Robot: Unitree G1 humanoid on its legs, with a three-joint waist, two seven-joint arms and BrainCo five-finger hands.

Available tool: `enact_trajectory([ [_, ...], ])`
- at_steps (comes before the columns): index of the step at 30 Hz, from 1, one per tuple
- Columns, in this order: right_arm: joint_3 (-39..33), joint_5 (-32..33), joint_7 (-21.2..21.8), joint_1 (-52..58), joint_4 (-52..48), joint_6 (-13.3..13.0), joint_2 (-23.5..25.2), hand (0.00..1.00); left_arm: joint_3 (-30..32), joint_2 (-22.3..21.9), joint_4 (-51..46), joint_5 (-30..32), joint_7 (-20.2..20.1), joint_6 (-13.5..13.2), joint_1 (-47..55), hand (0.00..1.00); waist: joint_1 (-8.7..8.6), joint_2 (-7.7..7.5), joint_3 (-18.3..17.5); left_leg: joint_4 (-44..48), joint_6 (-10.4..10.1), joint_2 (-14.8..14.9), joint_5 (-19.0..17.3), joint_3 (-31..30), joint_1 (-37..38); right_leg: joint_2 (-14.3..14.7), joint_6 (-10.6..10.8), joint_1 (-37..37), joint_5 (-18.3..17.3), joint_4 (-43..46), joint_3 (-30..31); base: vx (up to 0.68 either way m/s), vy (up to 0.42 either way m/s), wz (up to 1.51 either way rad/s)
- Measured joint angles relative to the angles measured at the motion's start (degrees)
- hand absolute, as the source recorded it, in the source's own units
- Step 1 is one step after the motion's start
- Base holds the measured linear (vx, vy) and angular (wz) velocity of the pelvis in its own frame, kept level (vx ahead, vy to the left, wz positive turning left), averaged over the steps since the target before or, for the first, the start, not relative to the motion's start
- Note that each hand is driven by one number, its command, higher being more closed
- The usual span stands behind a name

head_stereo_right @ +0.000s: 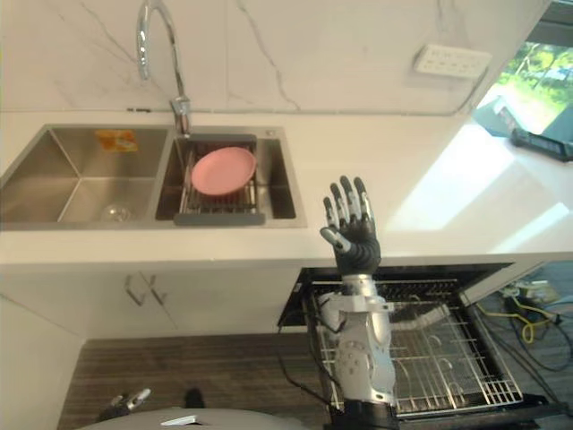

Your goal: Walk over to the sink, pick up the cup, carry it to the dishwasher, place the cup inside the dishwasher, then close the dishwasher door

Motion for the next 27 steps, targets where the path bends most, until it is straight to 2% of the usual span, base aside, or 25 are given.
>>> enact_trajectory([
  [5, -2.0, -0.3, -0.1, 1.1, -5.9, 0.4, 0.7, 0.00, 7.5, -3.1, 0.3, -9.0, -0.1, 0.6, 1.4, 0.00, 0.38, 0.69, -0.2, 0.0, -0.4, 0.2, -0.7, 2.8, -0.3, 0.0, -0.4, -0.2, -1.3, -0.6, -3.2, -0.10, -0.016, -0.05],
  [6, -2.3, -0.3, -0.1, 1.2, -5.8, 0.8, 0.8, 0.00, 8.3, -3.4, 0.6, -9.6, -0.1, 0.6, 1.3, 0.00, 0.14, 0.26, -0.3, 0.0, -1.0, 0.1, -1.4, 3.1, -0.3, -0.4, -0.5, -0.2, -1.3, -1.0, -3.5, -0.10, 0.048, 0.26],
  [7, -3.2, -0.4, -0.2, 2.3, -5.7, 1.3, 1.9, 0.00, 9.8, -3.5, 1.3, -9.9, -0.1, 0.4, 1.2, 0.00, -0.07, -1.69, -1.3, 1.9, 0.6, -0.2, -1.9, 5.0, -0.4, -2.2, -0.3, -0.6, -1.1, -1.8, -4.7, -0.04, 0.063, 0.17],
  [8, -4.0, -0.8, -0.6, 2.9, -5.8, 1.6, 2.0, 0.00, 10.9, -4.5, 1.3, -9.9, -0.2, 0.2, 1.8, 0.00, 0.34, -0.59, -1.8, 6.6, 0.8, 0.2, -2.5, 5.7, -1.3, -2.0, -0.2, -0.7, -1.2, -1.5, -4.5, 0.06, 0.062, 0.15],
  [9, -4.0, -1.2, -0.9, 3.2, -5.4, 1.5, 1.7, 0.00, 11.0, -5.4, 1.4, -9.9, -0.3, 0.0, 2.7, 0.00, 0.10, 0.59, -2.5, 4.3, -0.1, 0.2, -3.8, 5.5, -0.6, -1.6, 0.7, -1.0, -1.6, -0.8, -4.6, 0.08, 0.026, 0.16],
  [10, -4.0, -1.6, -1.3, 3.7, -5.2, 1.7, 1.8, 0.00, 10.7, -5.4, 1.4, -9.7, -0.5, 0.0, 3.2, 0.00, -0.29, 0.74, -2.6, 3.2, -0.1, -0.4, -3.2, 5.2, -0.3, -2.2, 0.3, -1.2, -2.5, 0.2, -4.7, 0.07, 0.102, 0.39],
  [11, -3.9, -2.1, -1.3, 4.5, -4.7, 1.9, 2.2, 0.00, 10.4, -4.5, 1.3, -9.5, -1.3, -0.2, 3.3, 0.00, -0.31, 0.10, -2.7, 2.1, 0.5, -2.1, -2.8, 4.9, 0.1, -4.1, 0.4, -3.7, -4.6, 4.1, -5.2, 0.04, 0.124, 0.49],
  [13, -3.9, -2.6, -1.4, 4.3, -3.1, 1.9, 2.3, 0.00, 8.3, -3.4, 1.5, -9.3, -1.5, -0.2, 3.2, 0.00, -0.55, -0.82, -2.5, 5.5, 1.7, -3.2, -4.8, 3.8, -1.0, -6.3, -0.2, -5.0, -7.5, 9.7, -6.1, 0.07, 0.108, 0.40],
  [14, -3.3, -2.9, -2.3, 3.9, -0.1, 2.1, 2.1, 0.00, 6.4, -2.2, 3.3, -9.2, -1.8, 0.2, 2.8, 0.00, -0.33, -1.15, -2.0, 6.5, 2.3, -3.7, -6.2, 2.9, -0.7, -7.8, -1.9, -10.2, -6.8, 23.9, -4.7, 0.05, 0.071, 0.38],
  [15, -2.6, -3.5, -3.0, 3.9, 1.1, 2.1, 2.4, 0.00, 5.7, -1.9, 3.6, -9.2, -2.0, 0.6, 2.8, 0.00, -0.87, -0.99, -1.7, 7.0, 2.6, -3.4, -6.6, 1.8, -0.2, -8.1, -5.2, -14.1, -4.3, 32.7, -3.4, 0.08, 0.086, 0.43],
  [16, -2.0, -4.2, -3.6, 3.9, 1.9, 2.1, 2.5, 0.00, 5.6, -1.6, 3.6, -9.2, -2.0, 1.0, 2.8, 0.00, -1.27, -0.18, -0.9, 7.1, 2.8, -3.0, -7.0, 1.0, 1.1, -8.0, -6.5, -17.1, -2.6, 38.8, -2.2, 0.11, 0.072, 0.37],
  [17, -1.6, -4.8, -3.6, 3.8, 2.3, 2.2, 2.6, 0.00, 5.7, -1.3, 3.6, -9.2, -2.0, 1.4, 2.9, 0.00, -1.16, -0.72, -0.4, 7.2, 2.9, -2.6, -7.5, 0.8, 1.8, -7.4, -5.4, -18.7, -4.0, 41.3, -1.5, 0.13, 0.048, 0.24],
  [18, -1.4, -4.8, -3.8, 3.6, 2.2, 2.2, 2.6, 0.00, 6.1, -0.8, 3.6, -9.3, -2.0, 2.2, 3.0, 0.00, -0.85, -1.58, -0.2, 7.6, 2.7, -1.9, -8.1, 0.5, 2.2, -6.0, -3.9, -19.8, -5.9, 38.9, -1.5, 0.10, 0.007, 0.14],
  [19, -1.5, -4.8, -3.8, 3.4, 2.2, 2.2, 2.6, 0.00, 6.5, -0.6, 3.6, -9.3, -2.0, 2.7, 3.0, 0.00, -0.89, -1.96, 0.0, 7.9, 2.6, -1.6, -8.5, 0.2, 2.3, -5.1, -3.4, -19.7, -6.1, 36.1, -1.8, 0.14, -0.015, 0.11],
  [20, -1.5, -4.8, -3.8, 3.1, 2.1, 2.1, 2.6, 0.00, 6.6, -0.3, 3.8, -9.3, -2.0, 3.5, 3.0, 0.00, -0.92, -2.45, 0.3, 7.9, 2.5, -1.3, -9.0, 0.1, 2.8, -3.7, -3.2, -19.8, -6.1, 29.6, -2.9, 0.18, -0.041, 0.04],
  [22, -1.5, -4.8, -3.8, 3.3, 2.1, 2.1, 2.5, 0.00, 6.6, -0.2, 4.7, -8.9, -2.0, 3.9, 2.9, 0.00, -1.25, -2.36, 0.3, 8.2, 2.0, -1.2, -10.1, 0.2, 3.9, -2.6, -3.0, -20.0, -4.1, 21.9, -4.2, 0.20, -0.056, -0.06],
  [23, -1.5, -4.7, -3.8, 3.3, 2.3, 2.0, 2.4, 0.00, 6.4, -0.1, 5.3, -7.5, -2.0, 3.9, 3.4, 0.00, -1.35, -2.43, 0.4, 9.3, 1.5, -1.3, -11.6, 1.0, 4.1, -2.1, -4.3, -19.6, -0.8, 18.9, -4.5, 0.15, -0.055, -0.15],
  [25, -1.9, -4.6, -3.6, 3.3, 2.2, 1.0, 2.3, 0.00, 6.3, -0.4, 5.6, -6.8, -2.1, 3.8, 4.3, 0.00, -1.78, -2.81, 0.6, 12.7, 0.6, -1.6, -15.0, 1.2, 4.6, -1.9, -5.5, -17.7, 1.6, 16.4, -4.5, 0.24, -0.122, -0.13],
  [26, -2.6, -4.5, -3.7, 3.3, 2.1, 0.8, 1.6, 0.00, 6.1, -1.0, 5.9, -6.4, -2.0, 3.8, 4.2, 0.00, -1.70, -1.27, 0.6, 14.9, -0.5, -0.3, -17.1, 1.2, 4.9, -0.8, -4.2, -16.5, 1.0, 15.8, -5.1, 0.29, -0.144, -0.06],
  [27, -2.7, -4.5, -3.8, 3.2, 1.9, 0.8, 1.1, 0.00, 5.7, -1.3, 5.6, -6.4, -2.1, 3.7, 4.2, 0.00, -1.74, -0.88, 0.5, 15.4, -0.9, 0.5, -17.8, 1.2, 4.8, 0.1, -4.1, -16.2, 0.5, 15.4, -5.3, 0.30, -0.122, -0.08],
])
